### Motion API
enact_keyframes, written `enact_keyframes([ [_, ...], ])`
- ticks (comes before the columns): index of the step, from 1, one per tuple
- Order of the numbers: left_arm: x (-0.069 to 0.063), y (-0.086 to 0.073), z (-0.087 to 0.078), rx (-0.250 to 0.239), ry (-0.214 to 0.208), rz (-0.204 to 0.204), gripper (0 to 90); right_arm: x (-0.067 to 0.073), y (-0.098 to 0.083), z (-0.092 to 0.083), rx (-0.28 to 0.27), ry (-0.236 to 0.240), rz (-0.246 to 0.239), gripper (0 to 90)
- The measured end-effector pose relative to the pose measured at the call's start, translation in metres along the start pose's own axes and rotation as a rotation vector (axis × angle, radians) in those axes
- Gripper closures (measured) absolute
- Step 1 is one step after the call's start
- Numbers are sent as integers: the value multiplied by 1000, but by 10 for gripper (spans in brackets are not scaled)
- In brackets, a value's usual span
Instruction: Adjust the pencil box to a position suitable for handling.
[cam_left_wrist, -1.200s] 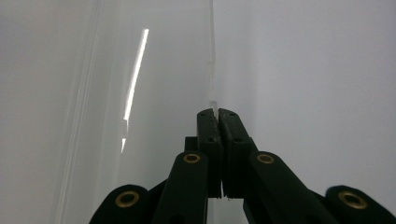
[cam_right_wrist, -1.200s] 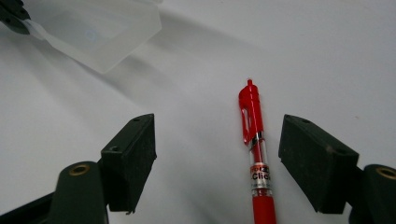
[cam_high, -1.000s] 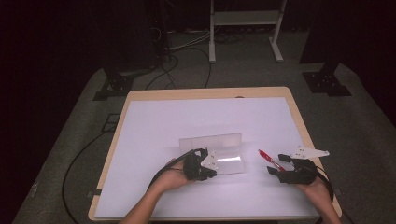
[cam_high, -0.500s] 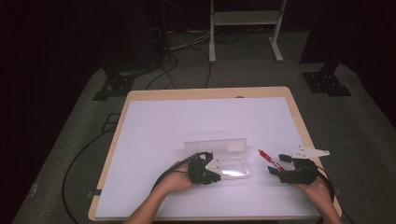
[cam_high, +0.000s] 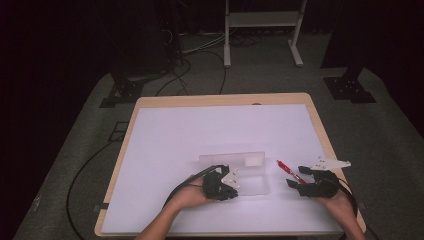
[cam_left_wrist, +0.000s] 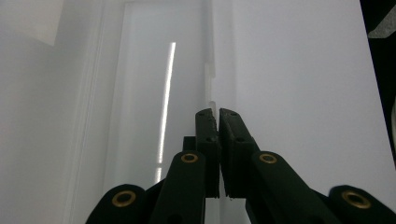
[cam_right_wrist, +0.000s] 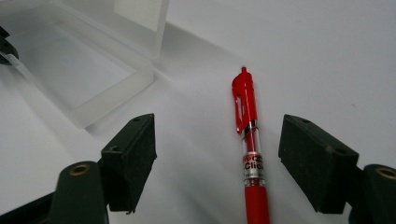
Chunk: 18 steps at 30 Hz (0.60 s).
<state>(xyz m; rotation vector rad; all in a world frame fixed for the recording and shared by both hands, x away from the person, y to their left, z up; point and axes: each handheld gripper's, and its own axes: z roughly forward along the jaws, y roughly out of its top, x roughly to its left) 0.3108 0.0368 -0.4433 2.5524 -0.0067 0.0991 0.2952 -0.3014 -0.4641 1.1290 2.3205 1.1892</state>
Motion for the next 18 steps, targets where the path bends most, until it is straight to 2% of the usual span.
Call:
enact_keyframes([
  [8,-1,-1,-5,-36,1,-26,778,0,-1,2,10,0,-1,267],
  [13,-3,-1,-8,-43,2,-22,716,0,-1,4,23,-4,-5,281],
  [18,-5,-2,-9,-53,3,-23,691,0,-1,5,31,-15,-8,309],
])
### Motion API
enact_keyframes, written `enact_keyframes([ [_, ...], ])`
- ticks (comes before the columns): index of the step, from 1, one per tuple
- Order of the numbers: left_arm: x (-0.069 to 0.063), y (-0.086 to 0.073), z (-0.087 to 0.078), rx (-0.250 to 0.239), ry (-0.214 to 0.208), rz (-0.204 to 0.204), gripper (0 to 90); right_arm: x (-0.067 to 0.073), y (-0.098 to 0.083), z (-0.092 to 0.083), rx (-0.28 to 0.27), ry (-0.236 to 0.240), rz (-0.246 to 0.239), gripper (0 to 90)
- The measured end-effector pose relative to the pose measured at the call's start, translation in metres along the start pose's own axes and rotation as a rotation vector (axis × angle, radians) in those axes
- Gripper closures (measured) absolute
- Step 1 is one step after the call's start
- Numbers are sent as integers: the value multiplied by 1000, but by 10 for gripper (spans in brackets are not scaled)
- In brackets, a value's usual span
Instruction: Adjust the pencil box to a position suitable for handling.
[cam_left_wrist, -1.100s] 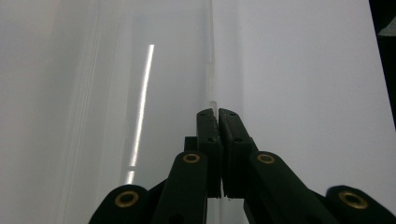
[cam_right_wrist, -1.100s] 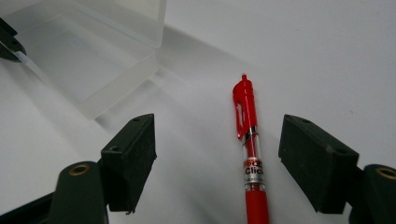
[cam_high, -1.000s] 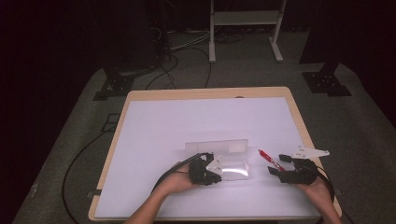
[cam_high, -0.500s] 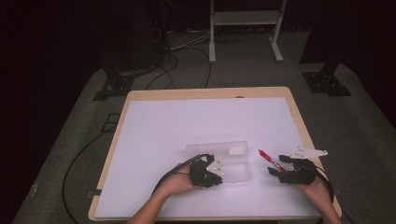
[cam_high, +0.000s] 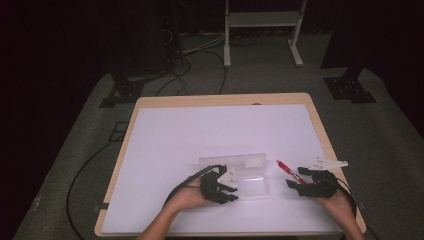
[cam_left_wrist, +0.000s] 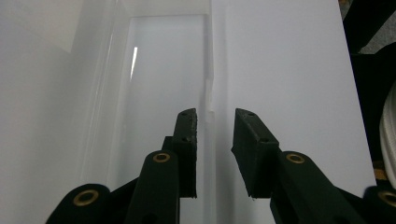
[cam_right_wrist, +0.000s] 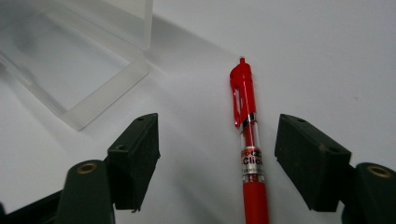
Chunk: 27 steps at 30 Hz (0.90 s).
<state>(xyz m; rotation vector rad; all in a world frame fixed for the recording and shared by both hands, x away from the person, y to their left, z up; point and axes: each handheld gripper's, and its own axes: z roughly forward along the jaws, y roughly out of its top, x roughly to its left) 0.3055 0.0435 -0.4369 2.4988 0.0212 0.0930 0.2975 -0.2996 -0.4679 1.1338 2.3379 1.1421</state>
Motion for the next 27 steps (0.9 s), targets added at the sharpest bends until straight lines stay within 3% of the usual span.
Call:
enact_keyframes([
  [7,-1,-3,-15,-45,21,-15,655,0,0,0,3,-7,-10,435],
  [27,5,-24,-49,-88,91,-92,565,-2,-3,3,46,-72,-8,624],
])
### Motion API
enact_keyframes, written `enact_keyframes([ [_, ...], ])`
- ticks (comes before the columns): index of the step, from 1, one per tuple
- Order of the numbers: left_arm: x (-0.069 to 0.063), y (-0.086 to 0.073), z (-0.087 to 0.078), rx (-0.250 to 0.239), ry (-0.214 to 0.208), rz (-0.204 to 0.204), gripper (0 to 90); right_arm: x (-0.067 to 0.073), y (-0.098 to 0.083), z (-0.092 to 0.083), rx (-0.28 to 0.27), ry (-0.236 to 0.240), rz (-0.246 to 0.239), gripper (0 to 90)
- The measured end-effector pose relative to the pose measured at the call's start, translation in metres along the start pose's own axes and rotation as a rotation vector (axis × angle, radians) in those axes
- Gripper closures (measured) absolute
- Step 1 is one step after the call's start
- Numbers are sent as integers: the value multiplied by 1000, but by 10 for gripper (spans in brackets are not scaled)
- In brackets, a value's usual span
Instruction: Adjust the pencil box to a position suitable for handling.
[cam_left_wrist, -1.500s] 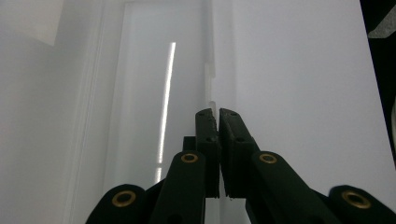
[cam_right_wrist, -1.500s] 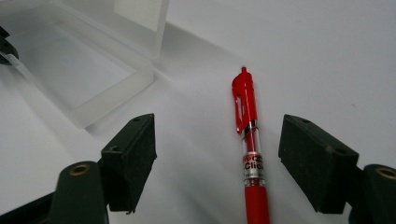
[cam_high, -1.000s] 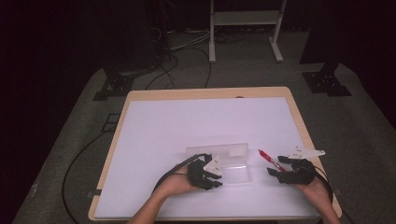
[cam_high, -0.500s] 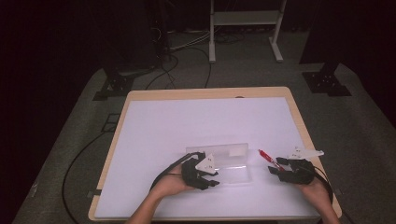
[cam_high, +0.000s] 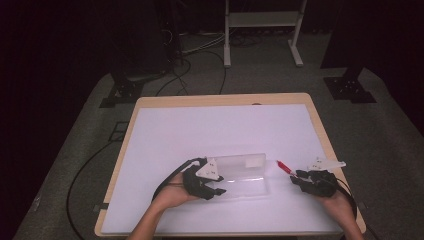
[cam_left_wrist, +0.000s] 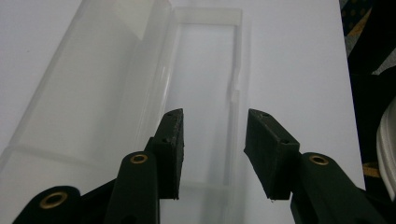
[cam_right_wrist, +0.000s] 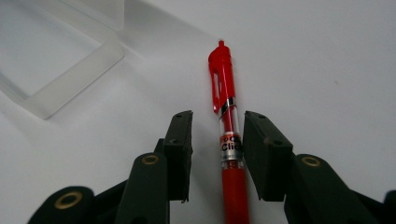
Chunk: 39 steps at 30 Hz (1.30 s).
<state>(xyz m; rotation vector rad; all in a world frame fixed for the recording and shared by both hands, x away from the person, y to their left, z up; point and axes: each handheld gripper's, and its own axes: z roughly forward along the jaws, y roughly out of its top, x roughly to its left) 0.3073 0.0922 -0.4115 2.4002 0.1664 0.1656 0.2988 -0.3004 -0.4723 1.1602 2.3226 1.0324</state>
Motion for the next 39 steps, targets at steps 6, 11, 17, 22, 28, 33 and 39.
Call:
enact_keyframes([
  [6,1,-9,-7,-13,13,-25,556,0,-1,1,16,-5,0,678],
  [11,3,-15,-15,-25,42,-42,534,-2,-1,2,24,-5,2,724],
  [17,6,-24,-25,-38,65,-69,523,-3,-1,2,26,7,19,772],
  [22,10,-36,-38,-55,86,-101,508,-6,-1,1,28,29,38,783],
  [28,11,-44,-46,-64,99,-118,500,-6,-1,0,33,42,42,786],
  [33,13,-55,-52,-69,137,-142,463,-3,-1,-3,29,51,45,786],
  [39,18,-71,-65,-83,188,-187,433,-3,-1,-5,29,59,40,787],
])
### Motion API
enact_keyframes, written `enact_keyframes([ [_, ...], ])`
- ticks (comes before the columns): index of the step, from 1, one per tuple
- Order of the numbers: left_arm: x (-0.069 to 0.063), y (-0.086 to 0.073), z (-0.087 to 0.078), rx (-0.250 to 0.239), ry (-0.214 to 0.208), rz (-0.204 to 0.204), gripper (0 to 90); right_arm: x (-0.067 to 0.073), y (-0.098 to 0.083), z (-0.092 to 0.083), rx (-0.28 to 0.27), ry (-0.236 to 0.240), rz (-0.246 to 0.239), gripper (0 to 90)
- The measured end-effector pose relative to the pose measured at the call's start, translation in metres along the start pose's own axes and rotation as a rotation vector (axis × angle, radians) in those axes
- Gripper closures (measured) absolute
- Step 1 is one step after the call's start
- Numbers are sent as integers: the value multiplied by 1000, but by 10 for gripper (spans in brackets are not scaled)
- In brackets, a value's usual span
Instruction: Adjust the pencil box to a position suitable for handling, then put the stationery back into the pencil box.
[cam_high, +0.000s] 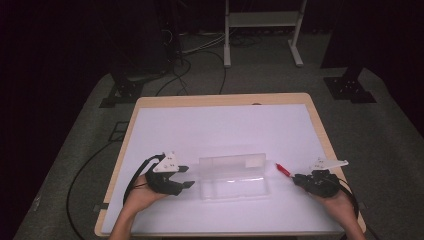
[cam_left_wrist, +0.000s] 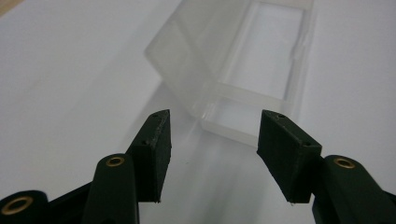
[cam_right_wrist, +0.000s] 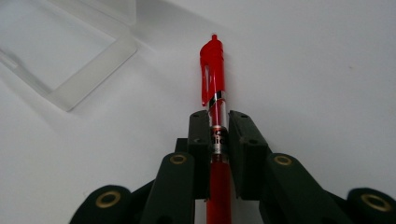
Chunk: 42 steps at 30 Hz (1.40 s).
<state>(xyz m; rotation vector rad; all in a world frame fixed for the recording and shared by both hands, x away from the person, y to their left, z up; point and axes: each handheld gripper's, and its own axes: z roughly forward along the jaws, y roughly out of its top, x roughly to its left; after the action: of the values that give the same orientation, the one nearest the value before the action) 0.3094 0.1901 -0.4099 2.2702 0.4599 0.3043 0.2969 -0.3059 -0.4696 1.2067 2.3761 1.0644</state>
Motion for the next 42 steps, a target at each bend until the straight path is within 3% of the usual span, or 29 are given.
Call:
enact_keyframes([
  [1,4,-4,-3,-4,29,-32,414,0,0,0,-2,7,5,787],
  [5,10,-9,-6,-16,43,-64,384,0,3,-5,-25,15,7,787],
  [10,13,-16,-11,-36,69,-90,362,1,11,-10,-34,23,-3,787],
  [14,17,-22,-11,-25,80,-113,328,3,22,-14,-30,22,-34,787],
  [28,20,-36,-14,-29,121,-144,279,7,45,-27,-47,59,-75,787],
  [42,21,-38,-15,-27,149,-155,227,21,72,-34,-68,125,-144,786],
])
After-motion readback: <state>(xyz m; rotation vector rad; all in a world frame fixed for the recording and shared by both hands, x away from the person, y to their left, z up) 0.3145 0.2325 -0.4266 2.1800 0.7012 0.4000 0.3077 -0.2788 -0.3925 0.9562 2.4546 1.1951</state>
